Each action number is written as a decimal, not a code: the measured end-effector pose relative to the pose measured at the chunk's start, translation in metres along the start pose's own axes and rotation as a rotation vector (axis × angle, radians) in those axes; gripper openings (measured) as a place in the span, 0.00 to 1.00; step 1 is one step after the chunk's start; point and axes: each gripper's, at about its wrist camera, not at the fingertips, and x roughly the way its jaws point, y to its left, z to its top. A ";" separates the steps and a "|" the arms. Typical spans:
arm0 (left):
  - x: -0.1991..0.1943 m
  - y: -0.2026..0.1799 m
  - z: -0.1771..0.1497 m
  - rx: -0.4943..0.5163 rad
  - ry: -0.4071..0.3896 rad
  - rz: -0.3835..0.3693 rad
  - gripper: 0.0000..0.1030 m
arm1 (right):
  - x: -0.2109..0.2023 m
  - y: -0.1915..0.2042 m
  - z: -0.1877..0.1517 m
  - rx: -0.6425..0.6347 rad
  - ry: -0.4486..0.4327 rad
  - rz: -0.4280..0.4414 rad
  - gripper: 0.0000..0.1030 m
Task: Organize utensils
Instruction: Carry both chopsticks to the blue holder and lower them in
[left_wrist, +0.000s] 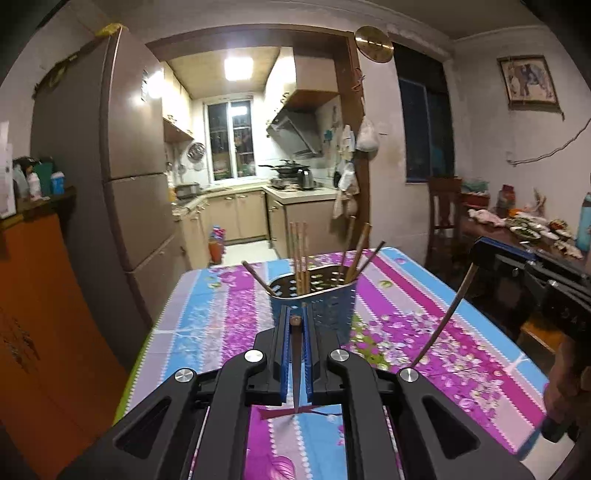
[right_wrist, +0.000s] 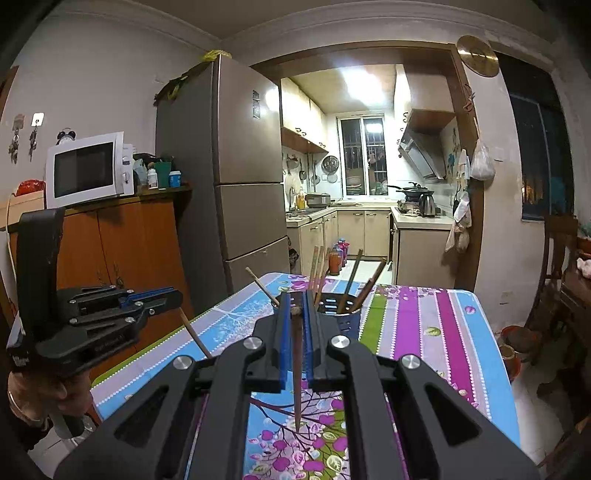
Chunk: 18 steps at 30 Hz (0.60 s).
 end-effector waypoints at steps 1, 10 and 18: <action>0.001 -0.002 0.001 0.007 -0.002 0.019 0.08 | 0.001 0.002 0.001 -0.004 0.000 0.001 0.05; 0.001 -0.005 0.002 0.032 -0.019 0.090 0.08 | 0.007 0.009 0.011 -0.026 0.002 -0.006 0.05; 0.003 -0.004 0.006 0.039 -0.031 0.117 0.08 | 0.013 0.009 0.020 -0.036 -0.001 -0.011 0.05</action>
